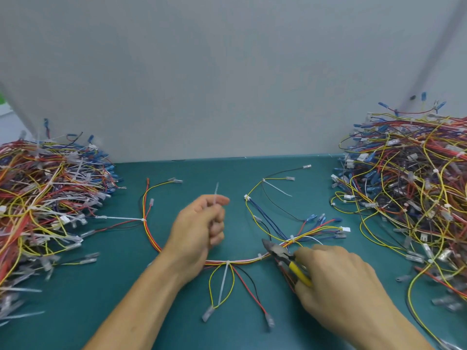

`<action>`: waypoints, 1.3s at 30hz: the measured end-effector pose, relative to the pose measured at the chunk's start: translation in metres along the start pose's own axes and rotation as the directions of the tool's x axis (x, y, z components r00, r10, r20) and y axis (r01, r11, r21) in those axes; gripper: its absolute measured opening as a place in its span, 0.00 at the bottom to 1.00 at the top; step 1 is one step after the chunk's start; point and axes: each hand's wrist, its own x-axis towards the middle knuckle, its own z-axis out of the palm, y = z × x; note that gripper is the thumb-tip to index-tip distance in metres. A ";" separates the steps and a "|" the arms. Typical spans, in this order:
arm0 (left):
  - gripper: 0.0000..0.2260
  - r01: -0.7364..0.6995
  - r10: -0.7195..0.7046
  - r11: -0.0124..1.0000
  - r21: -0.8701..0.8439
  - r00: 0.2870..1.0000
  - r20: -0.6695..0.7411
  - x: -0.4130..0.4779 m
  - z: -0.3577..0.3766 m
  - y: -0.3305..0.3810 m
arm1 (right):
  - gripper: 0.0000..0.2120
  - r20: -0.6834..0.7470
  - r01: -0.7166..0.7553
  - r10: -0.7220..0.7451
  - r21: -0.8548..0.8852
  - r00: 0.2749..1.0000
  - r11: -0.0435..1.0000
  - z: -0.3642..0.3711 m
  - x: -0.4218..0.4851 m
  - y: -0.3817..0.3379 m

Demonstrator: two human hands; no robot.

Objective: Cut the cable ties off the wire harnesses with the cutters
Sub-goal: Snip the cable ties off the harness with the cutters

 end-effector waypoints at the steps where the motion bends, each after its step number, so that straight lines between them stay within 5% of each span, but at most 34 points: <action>1: 0.11 0.004 -0.006 0.997 -0.072 1.000 -0.024 0.001 -0.004 0.008 | 0.10 -0.031 0.004 -0.004 -0.004 1.000 1.000 -0.001 -0.001 0.000; 5: 0.13 0.011 -0.011 1.000 -0.019 1.000 -0.010 -0.003 -0.017 0.030 | 0.13 -0.088 0.070 -0.072 -0.027 0.994 0.997 -0.006 -0.003 -0.003; 8: 0.06 -0.038 -0.013 0.944 0.328 0.989 0.150 -0.011 -0.028 0.038 | 0.14 -0.079 0.110 -0.112 -0.028 0.991 0.993 -0.010 -0.002 -0.007; 10: 0.08 -0.254 -0.002 0.663 0.704 0.940 0.342 -0.016 -0.039 0.037 | 0.13 -0.077 0.127 -0.129 -0.038 0.989 0.991 -0.013 0.001 -0.010; 12: 0.10 -0.405 -0.061 0.322 0.856 0.893 0.446 -0.019 -0.045 0.029 | 0.12 -0.066 0.151 -0.155 -0.051 0.986 0.987 -0.018 0.006 -0.015; 13: 0.11 -0.428 -0.071 0.264 0.864 0.885 0.460 -0.021 -0.046 0.024 | 0.11 -0.057 0.164 -0.167 -0.054 0.984 0.985 -0.020 0.010 -0.018; 21: 0.04 -0.485 0.077 0.389 0.783 0.864 0.497 -0.022 -0.046 -0.003 | 0.06 0.026 0.178 -0.177 -0.036 0.984 0.983 -0.013 0.023 -0.024; 26: 0.05 -0.364 0.102 0.489 0.793 0.926 0.363 -0.017 -0.041 -0.007 | 0.05 0.096 0.203 -0.198 -0.040 0.975 0.978 -0.005 0.023 -0.027; 39: 0.06 -0.302 0.097 0.536 0.788 0.950 0.298 -0.014 -0.039 -0.013 | 0.12 0.158 0.193 -0.180 -0.067 0.971 0.979 -0.008 0.022 -0.032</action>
